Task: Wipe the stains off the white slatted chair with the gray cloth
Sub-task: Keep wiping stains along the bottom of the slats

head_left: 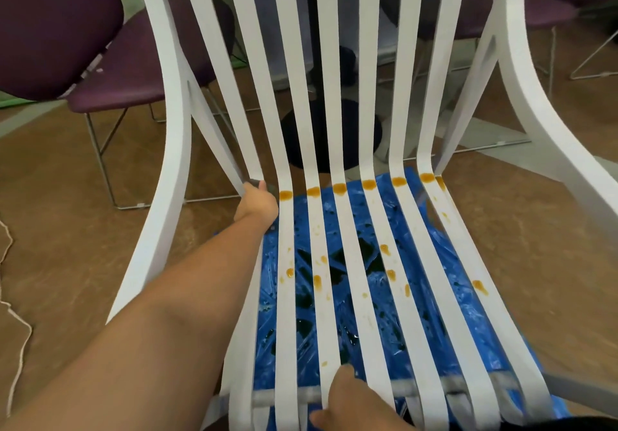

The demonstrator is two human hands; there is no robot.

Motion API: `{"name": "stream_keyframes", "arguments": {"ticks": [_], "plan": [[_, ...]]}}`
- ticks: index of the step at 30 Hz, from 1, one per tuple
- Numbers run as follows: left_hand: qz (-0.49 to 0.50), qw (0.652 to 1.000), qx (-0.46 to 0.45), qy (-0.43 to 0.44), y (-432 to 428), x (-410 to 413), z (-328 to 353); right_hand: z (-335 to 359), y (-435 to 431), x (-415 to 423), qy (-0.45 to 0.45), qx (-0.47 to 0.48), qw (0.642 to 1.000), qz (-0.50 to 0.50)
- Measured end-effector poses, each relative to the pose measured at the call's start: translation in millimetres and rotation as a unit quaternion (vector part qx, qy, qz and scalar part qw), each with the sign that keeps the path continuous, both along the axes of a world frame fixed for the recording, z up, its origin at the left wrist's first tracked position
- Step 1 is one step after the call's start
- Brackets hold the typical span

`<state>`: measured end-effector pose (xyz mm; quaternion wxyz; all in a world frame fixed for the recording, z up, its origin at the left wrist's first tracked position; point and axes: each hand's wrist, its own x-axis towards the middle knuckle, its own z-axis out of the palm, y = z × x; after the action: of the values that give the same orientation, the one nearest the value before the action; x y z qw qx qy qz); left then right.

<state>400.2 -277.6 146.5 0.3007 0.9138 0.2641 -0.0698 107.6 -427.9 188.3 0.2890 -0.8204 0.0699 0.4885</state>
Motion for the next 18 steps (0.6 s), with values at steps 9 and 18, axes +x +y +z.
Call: {"name": "stream_keyframes", "arguments": {"ticks": [9, 18], "plan": [[-0.024, 1.000, -0.001, 0.009, 5.4, -5.7, 1.1, 6.3, -0.3, -2.5, -0.006, -0.002, 1.000, 0.005], [-0.031, 0.997, 0.017, 0.072, 6.6, -30.7, 4.9, 9.8, 1.0, -4.5, -0.017, -0.011, 1.000, -0.008]]}}
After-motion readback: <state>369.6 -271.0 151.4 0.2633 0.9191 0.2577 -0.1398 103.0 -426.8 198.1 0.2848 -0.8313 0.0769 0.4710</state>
